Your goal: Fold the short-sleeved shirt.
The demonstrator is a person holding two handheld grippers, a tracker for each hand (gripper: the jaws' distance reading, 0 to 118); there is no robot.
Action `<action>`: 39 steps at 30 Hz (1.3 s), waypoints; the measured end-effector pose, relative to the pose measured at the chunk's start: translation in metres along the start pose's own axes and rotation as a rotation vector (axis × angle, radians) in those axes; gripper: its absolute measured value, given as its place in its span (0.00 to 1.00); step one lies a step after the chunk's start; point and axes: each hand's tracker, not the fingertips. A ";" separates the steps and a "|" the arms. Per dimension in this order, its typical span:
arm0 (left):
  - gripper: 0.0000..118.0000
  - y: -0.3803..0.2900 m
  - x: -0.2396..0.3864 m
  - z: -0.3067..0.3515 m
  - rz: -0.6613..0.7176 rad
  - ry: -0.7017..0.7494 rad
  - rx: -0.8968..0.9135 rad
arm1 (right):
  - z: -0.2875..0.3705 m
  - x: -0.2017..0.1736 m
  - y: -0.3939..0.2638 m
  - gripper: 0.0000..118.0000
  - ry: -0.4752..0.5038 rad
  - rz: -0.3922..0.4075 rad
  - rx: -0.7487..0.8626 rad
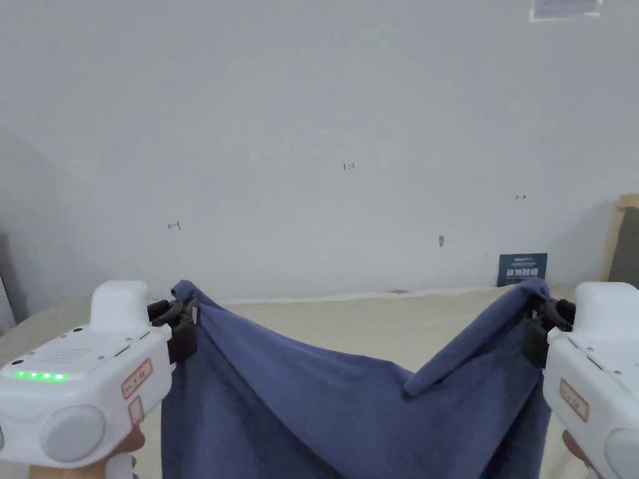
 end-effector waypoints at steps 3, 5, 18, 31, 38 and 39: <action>0.05 0.039 -0.013 0.020 0.016 0.032 0.078 | -0.007 -0.010 0.043 0.02 0.011 0.000 0.042; 0.05 0.063 -0.021 0.031 0.058 0.038 0.129 | -0.013 -0.015 0.068 0.02 0.041 -0.014 0.064; 0.05 0.110 -0.071 0.015 0.099 0.123 0.154 | -0.059 -0.038 0.120 0.02 0.022 0.069 0.071; 0.05 0.132 -0.077 -0.037 -0.006 0.268 0.116 | -0.153 -0.065 0.153 0.02 -0.017 0.097 0.043; 0.05 0.157 -0.072 -0.049 -0.044 0.318 0.129 | -0.191 -0.074 0.179 0.02 -0.041 0.093 0.039; 0.05 0.158 -0.073 -0.048 -0.037 0.314 0.138 | -0.197 -0.073 0.179 0.02 -0.047 0.092 0.038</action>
